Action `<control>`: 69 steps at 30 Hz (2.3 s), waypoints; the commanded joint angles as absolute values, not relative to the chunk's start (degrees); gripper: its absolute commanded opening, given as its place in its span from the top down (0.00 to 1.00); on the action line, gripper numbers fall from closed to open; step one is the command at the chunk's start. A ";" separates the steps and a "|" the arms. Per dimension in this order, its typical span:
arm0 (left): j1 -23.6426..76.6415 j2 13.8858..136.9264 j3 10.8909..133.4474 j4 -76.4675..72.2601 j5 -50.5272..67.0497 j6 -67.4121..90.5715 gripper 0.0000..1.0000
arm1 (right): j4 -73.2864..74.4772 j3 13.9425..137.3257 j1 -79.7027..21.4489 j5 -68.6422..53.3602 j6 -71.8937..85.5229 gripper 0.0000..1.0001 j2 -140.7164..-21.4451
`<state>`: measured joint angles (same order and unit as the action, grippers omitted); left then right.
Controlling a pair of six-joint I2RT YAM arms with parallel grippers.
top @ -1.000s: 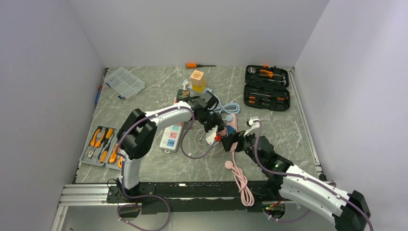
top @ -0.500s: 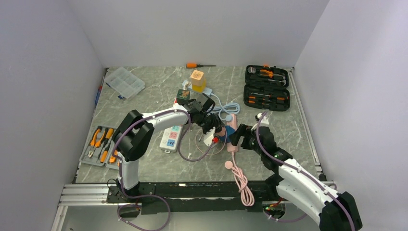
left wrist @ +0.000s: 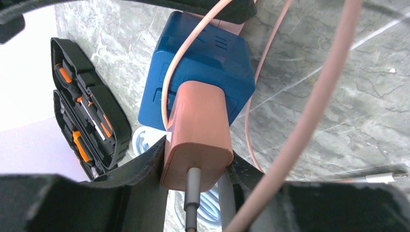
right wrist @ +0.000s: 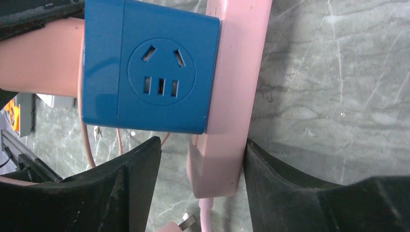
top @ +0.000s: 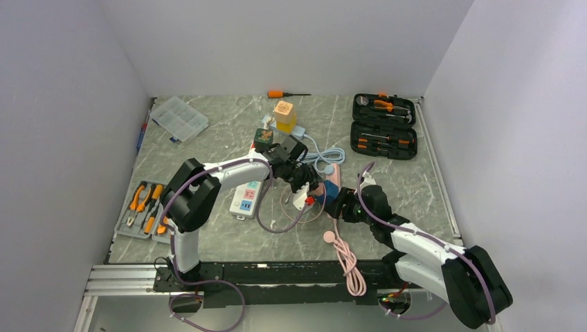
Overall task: Pull the plug off the socket
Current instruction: Remove the plug from the socket.
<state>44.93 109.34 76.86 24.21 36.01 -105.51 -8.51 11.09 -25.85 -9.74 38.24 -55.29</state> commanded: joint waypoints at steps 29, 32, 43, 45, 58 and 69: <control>44.27 109.70 105.62 52.28 40.34 -50.23 0.01 | -16.99 15.09 -25.47 -4.99 35.74 1.00 -54.16; 47.70 113.00 107.63 51.26 38.20 -47.36 0.01 | -16.27 16.06 -25.48 -4.15 35.21 1.00 -53.57; 51.34 120.82 109.89 46.44 28.50 -40.37 0.01 | -15.91 18.15 -25.49 -3.58 34.82 1.00 -53.27; 51.33 120.70 108.12 43.94 24.63 -39.88 0.01 | -15.91 18.19 -25.47 -3.43 34.76 1.00 -53.21; 52.93 119.99 100.90 37.00 18.18 -38.05 0.01 | -15.89 19.42 -25.79 -3.37 34.41 1.00 -52.70; 52.98 122.51 103.02 37.30 16.24 -37.33 0.58 | -13.36 20.37 -26.79 -1.25 33.15 1.00 -52.50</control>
<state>52.75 120.81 101.58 37.43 20.58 -37.23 -6.48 15.40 -25.69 -1.28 35.81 -54.19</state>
